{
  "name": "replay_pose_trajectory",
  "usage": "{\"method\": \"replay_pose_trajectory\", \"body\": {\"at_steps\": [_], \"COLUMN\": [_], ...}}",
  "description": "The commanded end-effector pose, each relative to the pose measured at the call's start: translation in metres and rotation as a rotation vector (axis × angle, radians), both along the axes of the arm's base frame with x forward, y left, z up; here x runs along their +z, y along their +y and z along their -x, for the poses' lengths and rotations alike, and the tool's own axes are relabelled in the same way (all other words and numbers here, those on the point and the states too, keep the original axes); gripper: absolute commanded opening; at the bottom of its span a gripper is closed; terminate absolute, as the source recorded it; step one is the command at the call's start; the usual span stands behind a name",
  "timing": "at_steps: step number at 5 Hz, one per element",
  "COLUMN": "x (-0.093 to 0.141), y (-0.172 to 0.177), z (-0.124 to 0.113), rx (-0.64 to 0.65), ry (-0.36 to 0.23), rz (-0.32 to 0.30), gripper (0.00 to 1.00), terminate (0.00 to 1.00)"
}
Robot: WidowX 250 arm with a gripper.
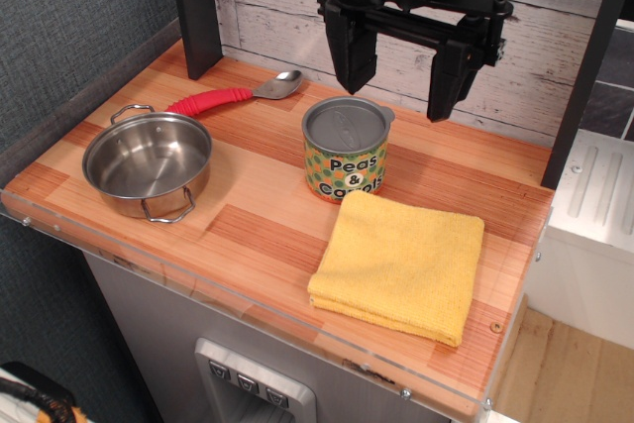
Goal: Slide the checkered can back against the wall, next to the red spoon.
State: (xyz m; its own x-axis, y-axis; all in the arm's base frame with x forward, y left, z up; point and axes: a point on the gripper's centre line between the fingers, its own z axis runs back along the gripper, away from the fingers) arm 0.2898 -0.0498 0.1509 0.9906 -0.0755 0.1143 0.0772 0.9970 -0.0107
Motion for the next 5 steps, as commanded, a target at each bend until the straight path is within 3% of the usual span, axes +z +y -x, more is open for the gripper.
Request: {"method": "replay_pose_trajectory", "body": {"at_steps": [1,2,3,4,5], "x": [0.0,-0.017,-0.036,-0.059,-0.081], "y": [0.0,-0.006,-0.006,0.0,0.006], "z": [0.0,0.005,0.006,0.006,-0.003], "rx": [0.0,0.24,0.403,0.572,0.576], "ry": [0.0,-0.003,0.0,-0.028,0.033], "rz": [0.0,0.073,0.063,0.015,0.013], "gripper": [1.0,1.0,1.0,1.0,1.0], "terminate": [0.0,0.0,0.0,0.0,0.0]}}
